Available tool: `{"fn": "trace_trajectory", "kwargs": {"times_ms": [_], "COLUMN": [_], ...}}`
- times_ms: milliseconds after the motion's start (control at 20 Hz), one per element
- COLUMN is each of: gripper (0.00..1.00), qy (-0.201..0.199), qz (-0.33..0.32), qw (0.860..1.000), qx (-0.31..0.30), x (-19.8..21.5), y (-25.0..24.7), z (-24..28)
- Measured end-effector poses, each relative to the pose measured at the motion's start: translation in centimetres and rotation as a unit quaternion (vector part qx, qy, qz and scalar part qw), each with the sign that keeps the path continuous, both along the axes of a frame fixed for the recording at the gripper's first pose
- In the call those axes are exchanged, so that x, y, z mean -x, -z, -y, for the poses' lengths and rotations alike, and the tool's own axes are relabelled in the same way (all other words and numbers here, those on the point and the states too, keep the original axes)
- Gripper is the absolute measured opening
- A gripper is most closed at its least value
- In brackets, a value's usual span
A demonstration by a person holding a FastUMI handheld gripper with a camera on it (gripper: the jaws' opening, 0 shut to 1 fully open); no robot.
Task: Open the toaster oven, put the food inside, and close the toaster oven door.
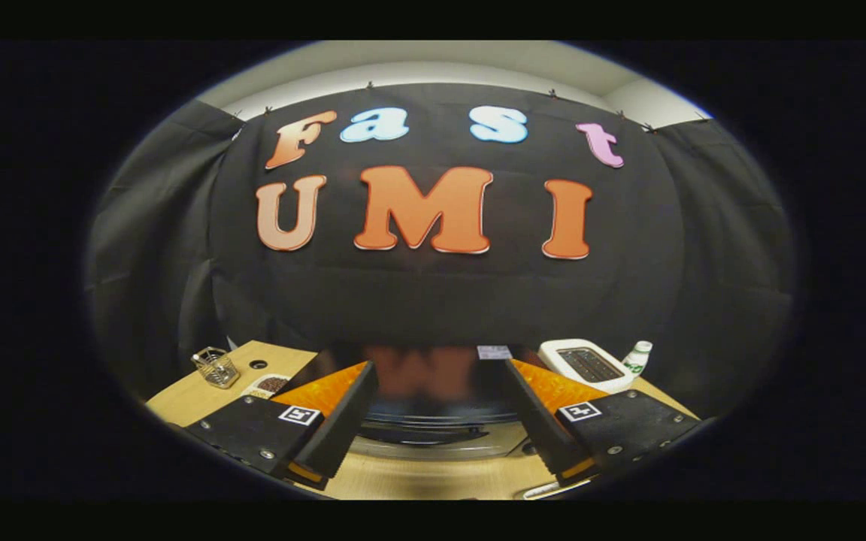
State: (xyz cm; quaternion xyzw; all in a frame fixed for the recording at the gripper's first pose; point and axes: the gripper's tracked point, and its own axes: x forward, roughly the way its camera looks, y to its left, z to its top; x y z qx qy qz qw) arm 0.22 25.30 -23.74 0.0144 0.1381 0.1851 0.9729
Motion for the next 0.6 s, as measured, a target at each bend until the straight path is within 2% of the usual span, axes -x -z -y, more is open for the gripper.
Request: {"fn": "trace_trajectory", "kwargs": {"times_ms": [250, 600], "gripper": [0.99, 0.99], "qy": [-0.017, -0.029], "qz": [-0.056, -0.062], "qw": [0.998, 0.998], "qx": [0.003, 0.014], "x": [0.7, 1.3], "y": [4.8, 5.4], "z": [-2.1, -2.6]}}
